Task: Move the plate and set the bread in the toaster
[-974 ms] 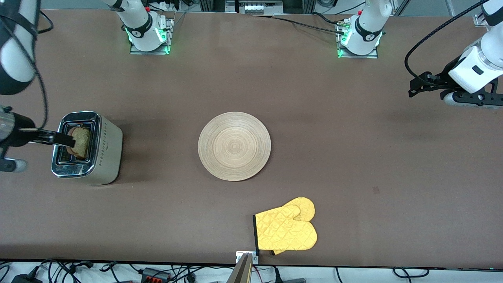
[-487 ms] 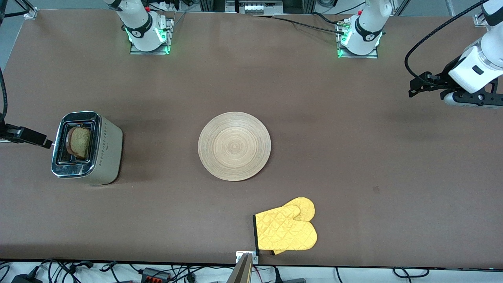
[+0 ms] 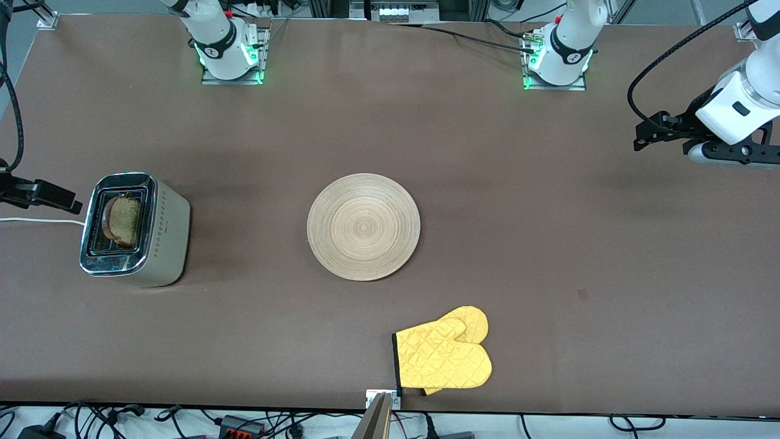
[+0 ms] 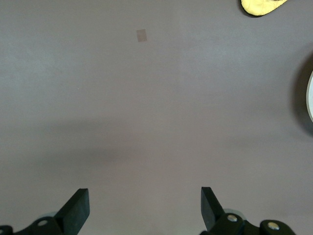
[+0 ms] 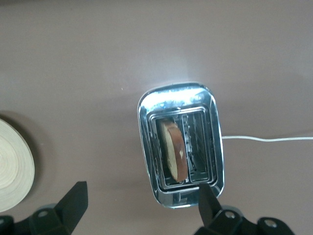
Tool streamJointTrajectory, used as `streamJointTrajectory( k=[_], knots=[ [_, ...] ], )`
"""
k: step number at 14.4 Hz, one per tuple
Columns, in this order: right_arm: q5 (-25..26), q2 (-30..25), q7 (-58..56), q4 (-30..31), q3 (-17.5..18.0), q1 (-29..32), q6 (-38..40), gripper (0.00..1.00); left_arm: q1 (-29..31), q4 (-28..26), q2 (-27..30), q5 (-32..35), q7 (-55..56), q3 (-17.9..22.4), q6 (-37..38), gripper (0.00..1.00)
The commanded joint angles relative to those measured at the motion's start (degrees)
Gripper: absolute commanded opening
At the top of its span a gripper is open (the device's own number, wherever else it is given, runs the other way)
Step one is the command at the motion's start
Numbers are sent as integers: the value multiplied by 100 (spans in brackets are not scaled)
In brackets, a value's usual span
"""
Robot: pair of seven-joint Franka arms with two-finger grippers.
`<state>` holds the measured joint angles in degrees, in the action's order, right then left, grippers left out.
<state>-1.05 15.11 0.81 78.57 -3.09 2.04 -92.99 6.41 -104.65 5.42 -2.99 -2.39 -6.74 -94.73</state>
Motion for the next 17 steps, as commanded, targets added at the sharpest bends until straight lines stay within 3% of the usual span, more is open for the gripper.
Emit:
streamJointTrajectory(
  k=[1, 4, 8, 11, 17],
  knots=[
    [96, -885, -142, 1447, 80, 51, -718, 100, 9, 173, -76, 124, 72, -64, 51, 100],
    [131, -1466, -160, 2364, 89, 34, -1160, 100, 18, 173, -76, 124, 72, -64, 51, 100],
    [132, -1503, -177, 2321, 71, 60, -1037, 100, -113, 164, -67, 132, 72, 24, 51, 100],
    [132, -1476, -169, 2041, 80, 51, -283, 100, -298, 164, -67, 141, 72, 138, 60, 100],
    [140, -1468, -177, 1996, 80, 25, -536, 100, -465, 173, -67, 141, 72, 358, 60, 100]
  ],
)
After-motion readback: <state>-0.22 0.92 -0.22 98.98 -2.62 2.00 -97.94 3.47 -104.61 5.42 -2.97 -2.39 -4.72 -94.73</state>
